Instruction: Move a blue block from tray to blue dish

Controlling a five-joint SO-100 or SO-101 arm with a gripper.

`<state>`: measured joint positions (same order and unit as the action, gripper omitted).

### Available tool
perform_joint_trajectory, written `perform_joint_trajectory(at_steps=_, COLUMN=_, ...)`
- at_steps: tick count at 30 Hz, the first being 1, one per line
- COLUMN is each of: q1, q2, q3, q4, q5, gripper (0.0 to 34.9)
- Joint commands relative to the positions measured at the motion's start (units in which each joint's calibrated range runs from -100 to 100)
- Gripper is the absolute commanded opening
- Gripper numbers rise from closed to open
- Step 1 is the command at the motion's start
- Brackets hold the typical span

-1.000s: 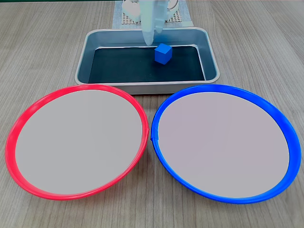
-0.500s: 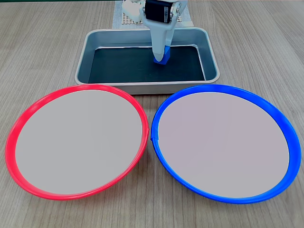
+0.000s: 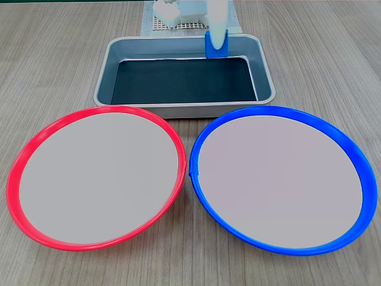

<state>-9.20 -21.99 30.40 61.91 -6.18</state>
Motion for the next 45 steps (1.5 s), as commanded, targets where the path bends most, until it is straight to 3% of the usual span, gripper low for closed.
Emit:
perform_joint_trajectory(at_steps=1, q1=-1.6, q2=6.5, q3=-9.1, q4=-8.2, q5=3.7, gripper=0.2)
perform_joint_trajectory(at_steps=6, q1=-2.7, q2=23.6, q3=-19.2, q4=-19.2, q5=9.0, gripper=0.2)
perform_joint_trajectory(at_steps=13, q1=-2.7, q2=42.6, q3=-32.8, q4=-25.1, q5=15.5, gripper=0.4)
perform_joint_trajectory(at_steps=14, q1=-2.7, q2=44.3, q3=-34.3, q4=-25.1, q5=15.9, gripper=1.4)
perform_joint_trajectory(at_steps=18, q1=-2.5, q2=49.4, q3=-39.1, q4=-23.5, q5=17.8, gripper=12.5)
perform_joint_trajectory(at_steps=21, q1=-2.3, q2=50.4, q3=-39.6, q4=-22.9, q5=18.9, gripper=17.0)
perform_joint_trajectory(at_steps=23, q1=-2.1, q2=49.8, q3=-39.1, q4=-22.7, q5=19.4, gripper=18.1)
perform_joint_trajectory(at_steps=24, q1=-2.1, q2=48.4, q3=-38.1, q4=-23.2, q5=19.7, gripper=17.5)
perform_joint_trajectory(at_steps=26, q1=-2.1, q2=43.7, q3=-34.3, q4=-25.4, q5=20.2, gripper=5.8)
perform_joint_trajectory(at_steps=28, q1=-1.8, q2=35.7, q3=-27.8, q4=-27.7, q5=20.3, gripper=0.4)
perform_joint_trajectory(at_steps=34, q1=1.3, q2=3.1, q3=-2.9, q4=-31.7, q5=18.8, gripper=0.2)
perform_joint_trajectory(at_steps=41, q1=4.2, q2=-38.8, q3=47.7, q4=-46.9, q5=27.2, gripper=0.1)
perform_joint_trajectory(at_steps=45, q1=6.6, q2=-59.8, q3=66.9, q4=-45.2, q5=20.3, gripper=0.0)
